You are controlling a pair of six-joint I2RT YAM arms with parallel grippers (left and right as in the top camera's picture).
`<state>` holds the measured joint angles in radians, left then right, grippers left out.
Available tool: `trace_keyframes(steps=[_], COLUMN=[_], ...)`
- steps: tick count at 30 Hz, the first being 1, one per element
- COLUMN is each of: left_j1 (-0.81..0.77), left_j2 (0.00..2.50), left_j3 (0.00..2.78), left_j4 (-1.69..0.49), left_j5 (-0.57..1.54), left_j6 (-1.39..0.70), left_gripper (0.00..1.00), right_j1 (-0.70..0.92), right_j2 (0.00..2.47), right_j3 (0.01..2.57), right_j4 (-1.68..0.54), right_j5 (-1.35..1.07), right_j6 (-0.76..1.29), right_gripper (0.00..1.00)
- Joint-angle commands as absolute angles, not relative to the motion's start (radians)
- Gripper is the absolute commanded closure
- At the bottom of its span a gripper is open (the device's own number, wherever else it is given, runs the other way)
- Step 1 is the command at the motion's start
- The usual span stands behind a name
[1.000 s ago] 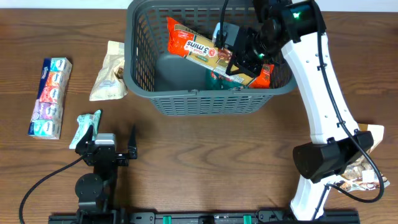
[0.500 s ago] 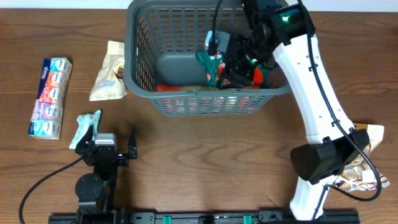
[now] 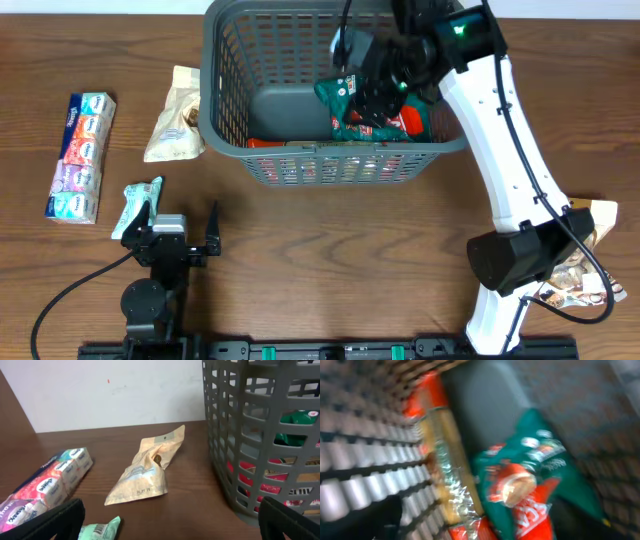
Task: Pack container
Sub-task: 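Lower the spaghetti pack into the basket and open the right gripper, then withdraw the right gripper right toward the Pantree paper bag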
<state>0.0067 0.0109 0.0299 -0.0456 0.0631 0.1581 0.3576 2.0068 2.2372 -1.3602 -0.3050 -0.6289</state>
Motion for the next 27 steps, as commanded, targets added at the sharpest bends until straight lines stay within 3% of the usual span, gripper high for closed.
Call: trace_keyframes(steps=[1, 6, 15, 27], left_j1=[0.013, 0.013, 0.013, -0.001], left_j2=[0.005, 0.005, 0.005, 0.003], left_j3=[0.005, 0.005, 0.005, 0.005], left_j4=[-0.066, -0.066, -0.066, -0.066], left_j5=[0.059, 0.059, 0.059, 0.059], left_j6=[0.164, 0.164, 0.164, 0.164], left_gripper=[0.01, 0.02, 0.01, 0.01], right_j1=[0.345, 0.302, 0.125, -0.073], right_j2=[1.931, 1.877, 1.724, 1.575], right_j3=[2.346, 2.495, 2.53, 2.345], right_j4=[-1.316, -1.375, -1.619, -1.699], right_j5=[0.017, 0.409, 0.445, 0.377], right_j6=[-0.286, 0.047, 0.336, 0.253], right_gripper=[0.02, 0.01, 0.01, 0.01])
